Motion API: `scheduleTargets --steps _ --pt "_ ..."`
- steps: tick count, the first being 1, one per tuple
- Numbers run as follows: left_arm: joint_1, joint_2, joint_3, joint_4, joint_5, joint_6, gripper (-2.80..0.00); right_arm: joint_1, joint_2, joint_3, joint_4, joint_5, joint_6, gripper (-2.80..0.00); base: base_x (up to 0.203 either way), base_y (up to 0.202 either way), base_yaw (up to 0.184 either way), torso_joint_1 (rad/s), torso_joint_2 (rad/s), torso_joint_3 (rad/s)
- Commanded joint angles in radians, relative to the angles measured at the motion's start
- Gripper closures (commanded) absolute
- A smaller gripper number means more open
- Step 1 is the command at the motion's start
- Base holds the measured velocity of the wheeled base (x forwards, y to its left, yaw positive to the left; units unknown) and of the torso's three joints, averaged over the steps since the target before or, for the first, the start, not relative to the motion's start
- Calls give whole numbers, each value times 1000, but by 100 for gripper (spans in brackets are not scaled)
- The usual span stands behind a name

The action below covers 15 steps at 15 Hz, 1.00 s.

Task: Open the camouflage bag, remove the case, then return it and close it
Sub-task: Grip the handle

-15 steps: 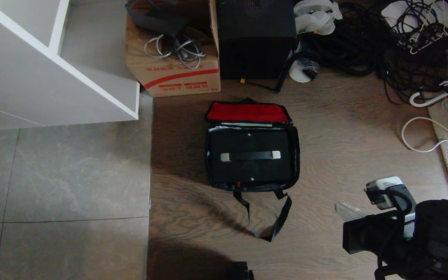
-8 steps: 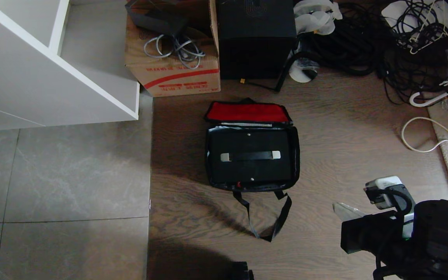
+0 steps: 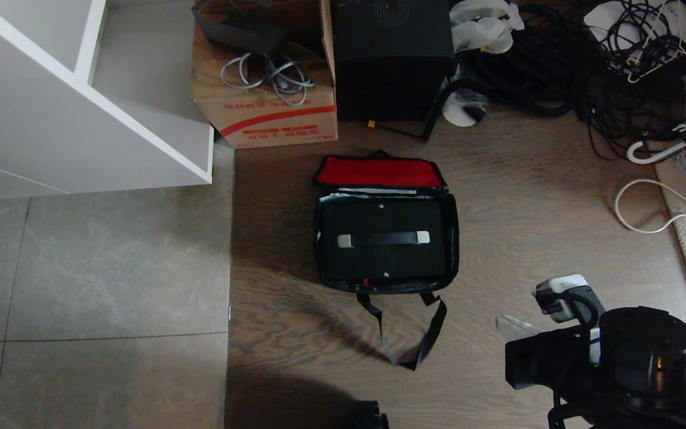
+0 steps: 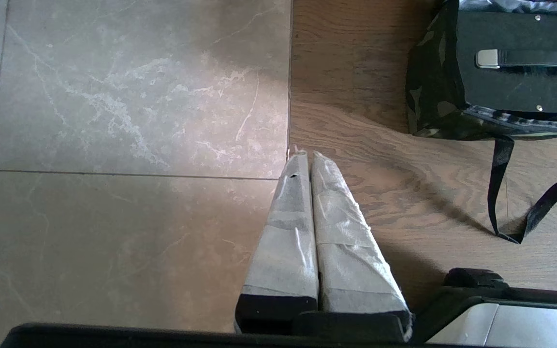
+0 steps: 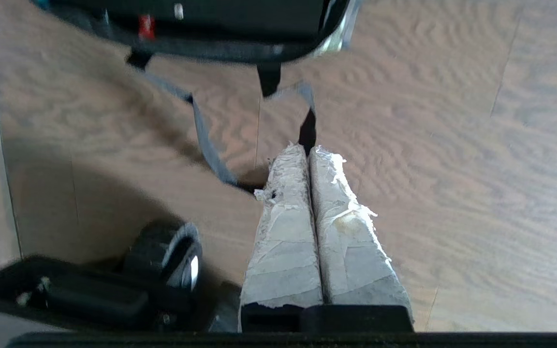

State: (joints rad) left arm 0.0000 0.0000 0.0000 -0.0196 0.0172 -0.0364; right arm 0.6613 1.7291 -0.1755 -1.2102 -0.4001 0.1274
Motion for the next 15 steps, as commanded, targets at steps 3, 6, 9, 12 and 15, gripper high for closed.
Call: scheduleTargets --steps 3,6,9,12,15 --pt "0 0 9 0 0 0 0 16 45 16 -29 14 45 0 0 0 0 0 0 0" --pt "0 0 9 0 1 0 0 17 68 0 -78 17 54 0 0 0 0 0 0 0" --pt "0 0 9 0 1 0 0 17 53 12 -121 14 22 0 0 0 0 0 0 0" --pt "0 0 9 0 0 0 0 15 65 13 -127 8 18 0 0 0 0 0 0 0" --pt "0 0 9 0 1 0 0 7 73 9 -135 29 24 0 0 0 0 0 0 0"
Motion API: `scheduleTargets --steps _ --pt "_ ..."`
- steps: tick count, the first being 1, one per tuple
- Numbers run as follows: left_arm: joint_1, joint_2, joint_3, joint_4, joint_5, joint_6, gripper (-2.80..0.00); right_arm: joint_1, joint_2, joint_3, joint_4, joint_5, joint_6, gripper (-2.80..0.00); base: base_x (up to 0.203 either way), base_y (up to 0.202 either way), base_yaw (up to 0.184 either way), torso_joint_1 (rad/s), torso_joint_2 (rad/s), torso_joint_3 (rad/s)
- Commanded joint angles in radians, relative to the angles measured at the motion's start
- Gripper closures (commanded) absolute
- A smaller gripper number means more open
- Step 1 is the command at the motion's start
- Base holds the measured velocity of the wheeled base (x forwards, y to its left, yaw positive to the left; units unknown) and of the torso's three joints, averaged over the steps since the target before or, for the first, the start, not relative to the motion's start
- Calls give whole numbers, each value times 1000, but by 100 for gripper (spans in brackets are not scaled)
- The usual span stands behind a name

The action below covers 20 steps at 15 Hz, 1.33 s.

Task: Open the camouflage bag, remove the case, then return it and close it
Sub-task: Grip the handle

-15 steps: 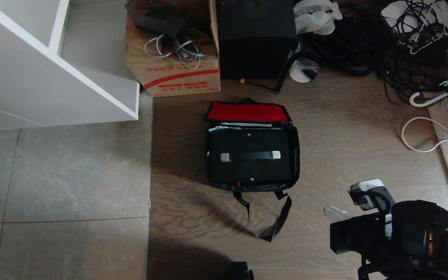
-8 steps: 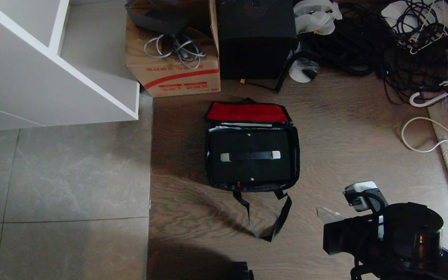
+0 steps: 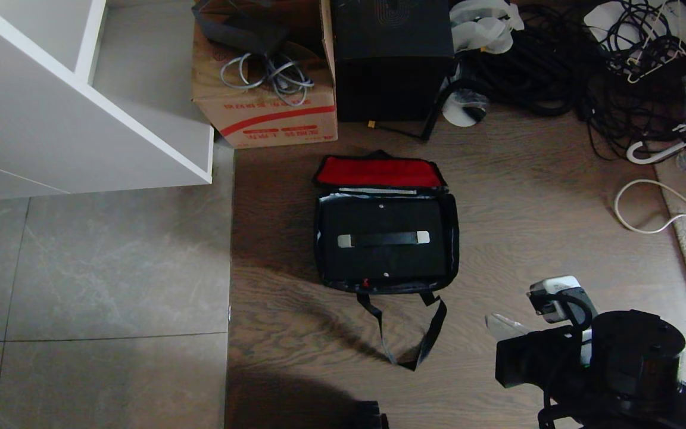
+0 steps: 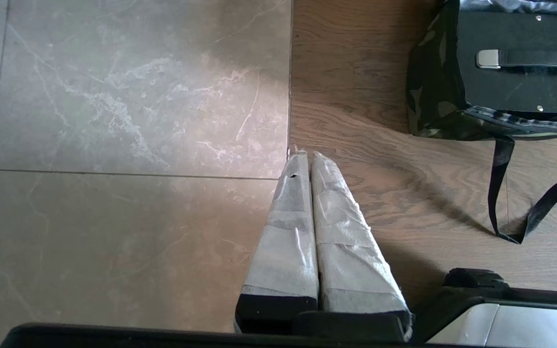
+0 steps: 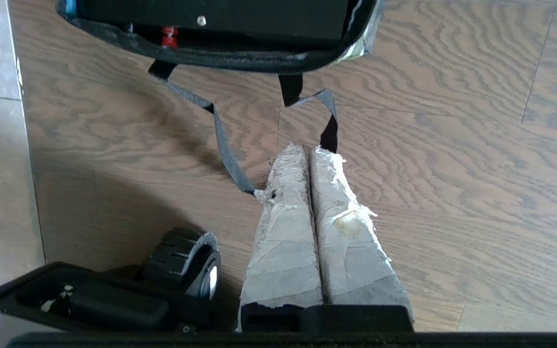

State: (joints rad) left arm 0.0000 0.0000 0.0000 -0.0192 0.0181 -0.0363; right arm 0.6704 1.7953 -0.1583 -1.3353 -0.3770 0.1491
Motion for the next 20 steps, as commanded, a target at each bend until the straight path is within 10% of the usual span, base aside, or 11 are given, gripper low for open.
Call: scheduleTargets --steps 1,8,19,20 --pt "0 0 9 -1 -1 -1 0 -2 7 -16 -12 31 7 0 0 0 0 0 0 0" --pt "0 0 9 -1 -1 -1 0 0 128 -69 -34 59 3 0 0 0 0 0 0 0" --pt "0 0 9 -1 -1 -1 0 9 425 -574 -126 172 -360 0 0 0 0 0 0 0" --pt "0 0 9 -1 0 -1 0 7 433 -606 -60 185 -376 -280 0 0 0 0 0 0"
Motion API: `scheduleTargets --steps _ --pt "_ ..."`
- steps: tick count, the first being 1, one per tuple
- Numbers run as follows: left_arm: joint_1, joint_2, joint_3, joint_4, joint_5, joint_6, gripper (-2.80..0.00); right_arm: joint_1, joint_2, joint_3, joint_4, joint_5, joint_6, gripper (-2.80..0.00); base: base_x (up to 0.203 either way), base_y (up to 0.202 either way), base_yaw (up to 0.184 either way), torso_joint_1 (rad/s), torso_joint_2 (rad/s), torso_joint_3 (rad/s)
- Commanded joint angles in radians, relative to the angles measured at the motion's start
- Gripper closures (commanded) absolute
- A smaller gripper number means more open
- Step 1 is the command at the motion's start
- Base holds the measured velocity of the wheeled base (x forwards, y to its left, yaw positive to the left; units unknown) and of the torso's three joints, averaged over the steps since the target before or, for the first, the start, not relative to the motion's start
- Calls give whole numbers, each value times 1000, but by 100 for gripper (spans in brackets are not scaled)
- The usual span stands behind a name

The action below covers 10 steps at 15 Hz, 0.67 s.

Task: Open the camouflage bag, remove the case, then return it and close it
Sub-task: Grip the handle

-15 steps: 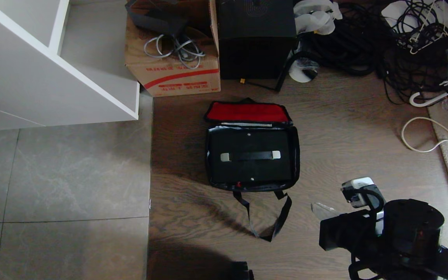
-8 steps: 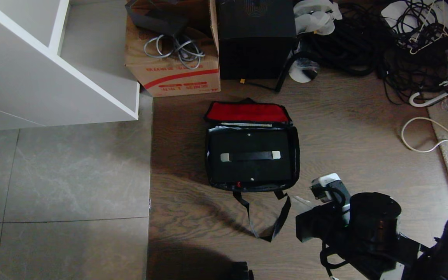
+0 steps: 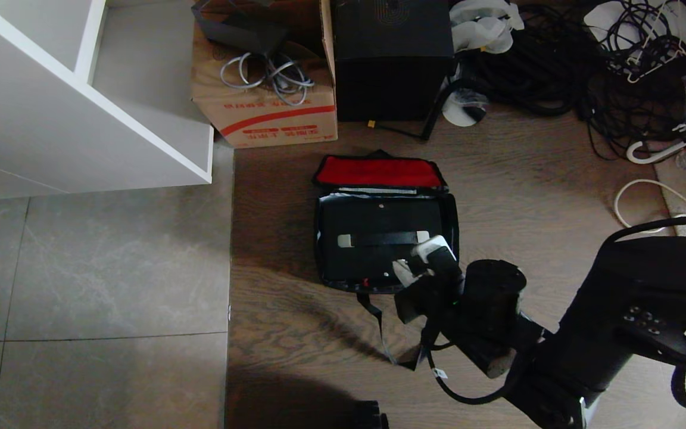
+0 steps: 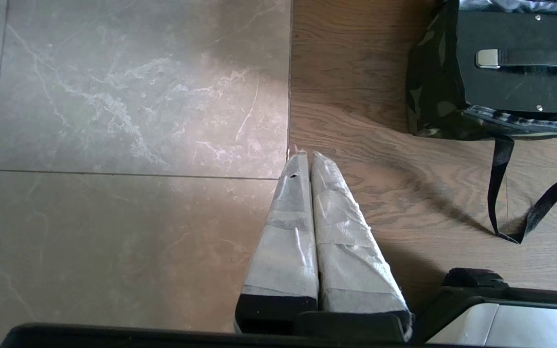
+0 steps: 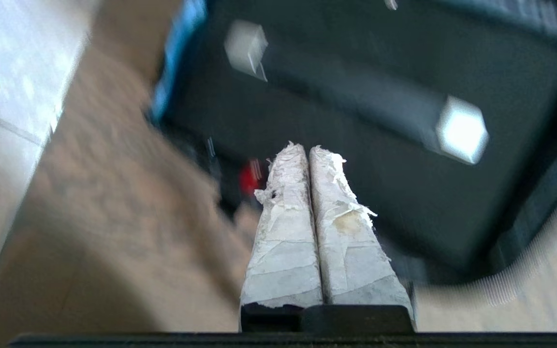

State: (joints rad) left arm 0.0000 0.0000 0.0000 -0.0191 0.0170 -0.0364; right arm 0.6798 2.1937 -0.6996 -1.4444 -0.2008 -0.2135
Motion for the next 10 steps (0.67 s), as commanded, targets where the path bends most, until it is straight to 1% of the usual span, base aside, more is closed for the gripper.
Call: scheduleTargets --steps 1,2,3,4,5,7,9,10 --pt "0 0 9 -1 0 0 0 -3 41 -97 104 13 -20 -280 0 0 0 0 0 0" --pt "0 0 9 -1 0 0 0 -3 44 -132 156 8 -29 -280 0 0 0 0 0 0" --pt "0 0 9 -1 0 0 0 -6 38 -146 207 9 -74 0 0 0 0 0 0 0" --pt "0 0 9 -1 1 0 0 -12 34 -149 235 10 -98 0 0 0 0 0 0 0" --pt "0 0 9 -1 0 0 0 -15 29 -147 290 8 -118 0 0 0 0 0 0 0" --pt "0 0 9 -1 1 0 0 -15 6 -153 346 9 -131 0 0 0 0 0 0 0" --pt "0 0 9 -1 1 0 0 -13 -10 -155 358 8 -139 0 0 0 0 0 0 0" --pt "0 0 9 -1 1 0 0 -13 -15 -152 358 15 -130 0 0 0 0 0 0 0"
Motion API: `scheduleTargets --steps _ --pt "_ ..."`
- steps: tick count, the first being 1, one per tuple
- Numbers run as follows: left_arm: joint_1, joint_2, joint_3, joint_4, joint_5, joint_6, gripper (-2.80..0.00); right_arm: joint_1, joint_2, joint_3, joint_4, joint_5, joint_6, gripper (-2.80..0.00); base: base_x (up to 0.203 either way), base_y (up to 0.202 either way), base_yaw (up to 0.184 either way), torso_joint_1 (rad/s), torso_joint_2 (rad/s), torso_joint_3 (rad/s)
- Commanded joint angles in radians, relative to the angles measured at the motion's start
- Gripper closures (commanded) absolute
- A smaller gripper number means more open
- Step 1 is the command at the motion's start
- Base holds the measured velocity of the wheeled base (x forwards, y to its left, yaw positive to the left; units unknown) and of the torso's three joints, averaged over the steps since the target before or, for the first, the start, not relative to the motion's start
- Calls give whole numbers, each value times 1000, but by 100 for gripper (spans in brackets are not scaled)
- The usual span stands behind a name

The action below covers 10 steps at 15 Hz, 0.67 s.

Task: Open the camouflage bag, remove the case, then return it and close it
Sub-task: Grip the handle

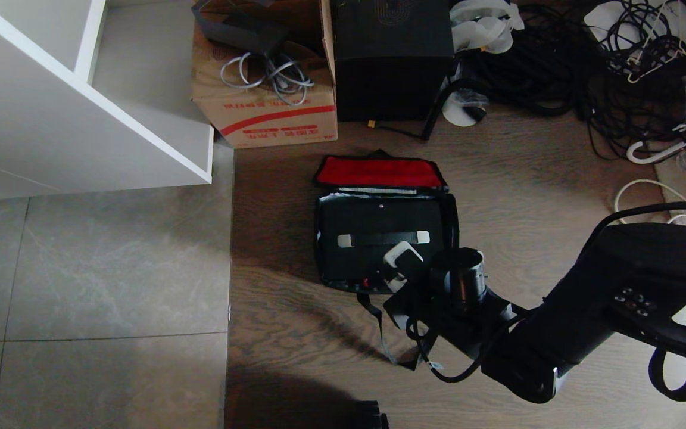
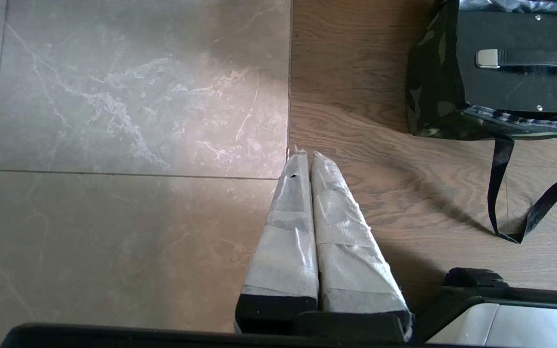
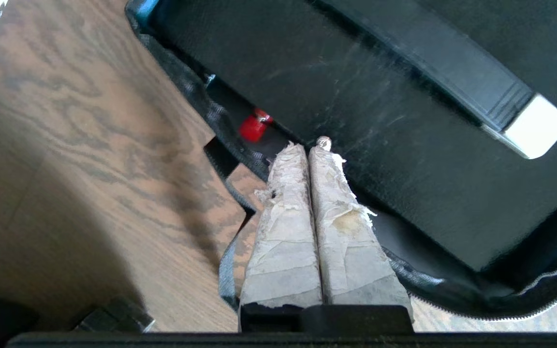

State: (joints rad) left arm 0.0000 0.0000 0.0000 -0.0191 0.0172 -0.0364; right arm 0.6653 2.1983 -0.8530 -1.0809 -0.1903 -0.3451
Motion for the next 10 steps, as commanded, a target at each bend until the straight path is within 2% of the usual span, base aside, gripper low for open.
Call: scheduleTargets --steps 1,3,4,6,7,10 --pt "0 0 9 -1 1 0 0 2 -15 3 -8 21 -1 0 0 0 0 0 0 0" --pt "0 0 9 -1 0 0 0 2 -14 9 2 28 -9 0 0 0 0 0 0 0" --pt "0 0 9 -1 1 0 0 2 -14 9 0 26 -11 -280 0 0 0 0 0 0" --pt "0 0 9 -1 0 0 0 2 -9 3 -5 23 -11 -280 0 0 0 0 0 0" --pt "0 0 9 -1 1 0 0 2 -8 5 -8 22 -11 0 0 0 0 0 0 0" --pt "0 0 9 -1 1 0 0 2 1 8 -3 13 -10 0 0 0 0 0 0 0"
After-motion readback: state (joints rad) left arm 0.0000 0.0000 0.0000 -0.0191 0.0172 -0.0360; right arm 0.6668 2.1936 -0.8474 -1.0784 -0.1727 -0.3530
